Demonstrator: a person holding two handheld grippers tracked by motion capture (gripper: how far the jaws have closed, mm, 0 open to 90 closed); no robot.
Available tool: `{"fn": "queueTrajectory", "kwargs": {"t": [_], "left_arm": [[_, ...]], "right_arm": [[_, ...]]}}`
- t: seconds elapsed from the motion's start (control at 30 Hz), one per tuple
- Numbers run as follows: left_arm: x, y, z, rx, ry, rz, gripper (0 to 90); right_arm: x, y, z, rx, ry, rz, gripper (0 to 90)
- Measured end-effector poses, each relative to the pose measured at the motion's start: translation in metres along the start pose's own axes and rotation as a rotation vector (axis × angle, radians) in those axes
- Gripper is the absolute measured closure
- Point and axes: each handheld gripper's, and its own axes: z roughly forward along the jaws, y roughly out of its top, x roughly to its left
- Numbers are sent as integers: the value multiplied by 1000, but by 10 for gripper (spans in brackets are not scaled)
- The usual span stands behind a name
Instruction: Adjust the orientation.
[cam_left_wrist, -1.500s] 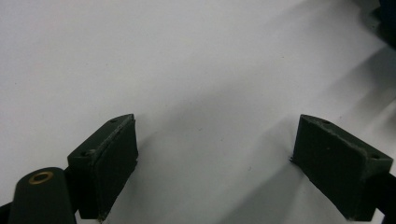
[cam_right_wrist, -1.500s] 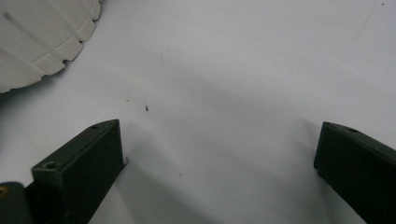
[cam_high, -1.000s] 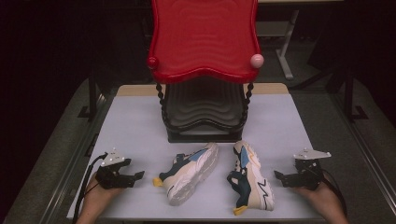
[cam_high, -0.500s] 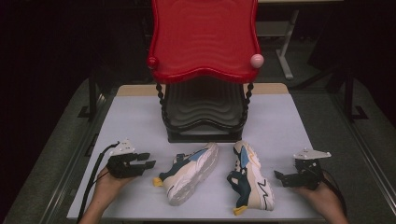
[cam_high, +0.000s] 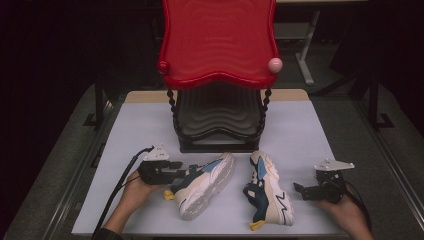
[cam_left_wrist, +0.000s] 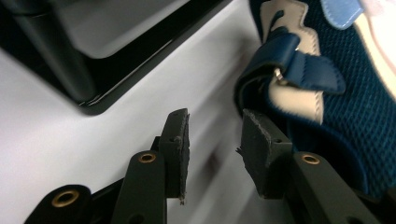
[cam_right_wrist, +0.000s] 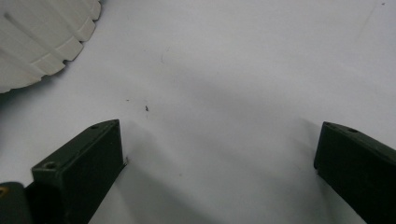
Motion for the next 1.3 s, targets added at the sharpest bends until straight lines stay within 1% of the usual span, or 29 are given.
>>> {"fn": "queueTrajectory", "kwargs": {"t": [0.07,0.1,0.17,0.23,0.27,0.3,0.33,0.37,0.4,0.43,0.5,0.7,0.73,0.97,1.03,1.1,1.23,1.27,1.3], "left_arm": [[-1,2,5,11,-6,14,613],[-1,2,5,11,-6,14,613],[-1,2,11,16,-24,22,621],[-1,2,14,18,-42,26,639],[-1,2,14,18,-42,26,662],[-1,2,15,13,-50,27,662],[-1,3,16,9,-59,32,691],[-1,3,17,4,-78,43,781],[-1,3,17,4,-78,43,813],[-1,4,17,8,-81,47,824],[0,4,15,12,-92,37,847],[-1,3,11,29,-79,35,858],[0,2,8,35,-76,24,859],[2,-10,-9,35,-55,-7,862],[2,-12,-11,34,-51,-12,863],[2,-18,-18,33,-44,-22,863],[1,-21,-24,29,-34,-32,864],[0,-24,-28,26,-29,-42,865],[0,-26,-30,29,-25,-42,864]], "right_arm": [[0,0,0,0,0,0,7],[0,0,0,0,0,0,7],[0,0,0,0,0,0,7],[0,0,0,0,0,0,7],[0,0,0,0,0,0,7],[0,0,0,0,0,0,7],[0,0,0,0,0,0,7],[0,0,0,0,0,0,7],[0,0,0,0,1,0,7],[0,0,0,0,0,0,7],[0,0,0,0,0,0,7],[0,0,0,0,0,0,7],[0,0,0,0,0,0,7],[0,0,0,0,0,0,7],[0,0,0,0,0,0,7],[0,0,0,0,0,0,7],[0,0,0,0,1,0,7],[0,0,0,0,1,0,7],[0,0,0,0,0,1,7]]}}
